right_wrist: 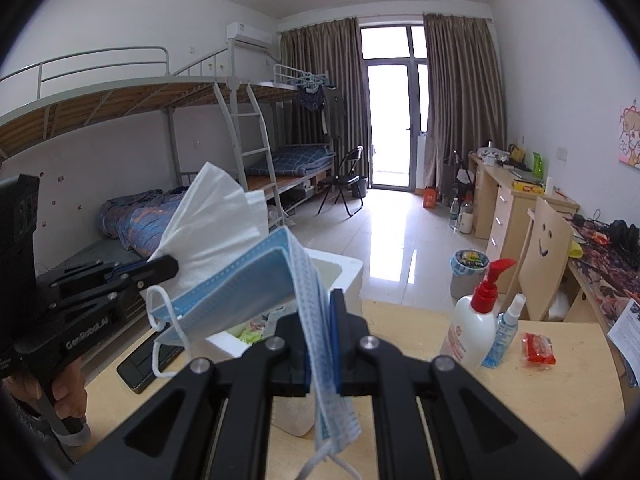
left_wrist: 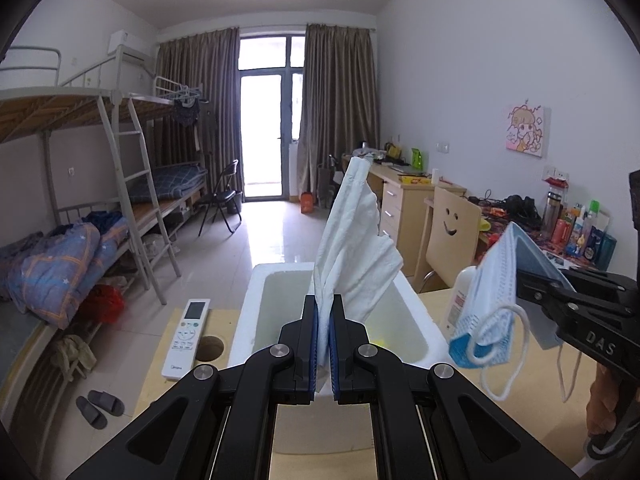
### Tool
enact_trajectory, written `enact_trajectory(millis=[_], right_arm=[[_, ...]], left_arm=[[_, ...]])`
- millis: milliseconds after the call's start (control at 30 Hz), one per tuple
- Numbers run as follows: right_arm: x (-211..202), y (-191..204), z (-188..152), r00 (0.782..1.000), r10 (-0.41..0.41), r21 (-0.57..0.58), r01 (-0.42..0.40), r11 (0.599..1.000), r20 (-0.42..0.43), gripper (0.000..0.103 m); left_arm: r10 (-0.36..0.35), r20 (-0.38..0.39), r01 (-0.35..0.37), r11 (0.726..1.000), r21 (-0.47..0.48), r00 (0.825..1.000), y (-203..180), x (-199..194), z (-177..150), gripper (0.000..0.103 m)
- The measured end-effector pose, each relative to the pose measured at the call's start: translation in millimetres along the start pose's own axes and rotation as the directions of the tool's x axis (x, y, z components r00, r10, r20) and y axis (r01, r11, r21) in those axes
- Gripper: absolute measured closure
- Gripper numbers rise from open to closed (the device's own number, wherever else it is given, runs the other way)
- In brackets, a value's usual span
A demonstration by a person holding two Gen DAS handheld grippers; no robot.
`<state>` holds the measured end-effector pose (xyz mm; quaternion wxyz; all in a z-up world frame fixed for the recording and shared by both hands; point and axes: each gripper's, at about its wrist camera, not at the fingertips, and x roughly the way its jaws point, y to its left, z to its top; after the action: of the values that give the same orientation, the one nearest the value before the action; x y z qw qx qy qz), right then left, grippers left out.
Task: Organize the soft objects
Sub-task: 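Open the left gripper to drop the white tissue into the foam box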
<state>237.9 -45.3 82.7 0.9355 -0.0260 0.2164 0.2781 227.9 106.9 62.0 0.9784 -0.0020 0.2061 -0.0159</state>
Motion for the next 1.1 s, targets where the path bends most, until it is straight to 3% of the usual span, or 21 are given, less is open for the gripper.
enact_trajectory(millis=[633,667,733,800,967,1100], right_arm=[[11.3,-6.3,2.5,1.0,-0.017,0.022,0.018,1.0,-0.024,0.093],[11.6,-7.0,3.1,1.0,-0.018,0.025,0.018,1.0,-0.025,0.093],[10.8,-7.0,3.7,0.999,-0.021,0.027,0.022,0.999,-0.024,0.093],[9.6,-6.5,4.5,0.999,-0.025,0.028,0.025,0.999,-0.021,0.093],[3.0,-4.8,6.2,0.999,-0.033,0.029,0.033,0.999,-0.009,0.093],[-0.5,-2.9,5.7,0.999,-0.04,0.025,0.04,0.999,-0.004,0.093]], left_arm=[[0.005,-0.1,-0.004,1.0,0.009,0.995,-3.0,47.4,5.2,0.096],[0.007,-0.102,-0.006,1.0,0.009,0.995,-2.6,48.4,4.8,0.091],[0.015,-0.103,-0.014,1.0,0.007,0.995,-2.0,49.6,4.4,0.072],[0.019,-0.104,-0.018,1.0,0.016,0.994,-2.7,49.6,4.3,0.027],[0.056,-0.045,-0.056,0.998,0.014,0.997,-0.9,37.1,6.8,0.004],[0.066,-0.018,-0.066,0.998,0.003,0.998,4.1,25.3,8.0,0.003]])
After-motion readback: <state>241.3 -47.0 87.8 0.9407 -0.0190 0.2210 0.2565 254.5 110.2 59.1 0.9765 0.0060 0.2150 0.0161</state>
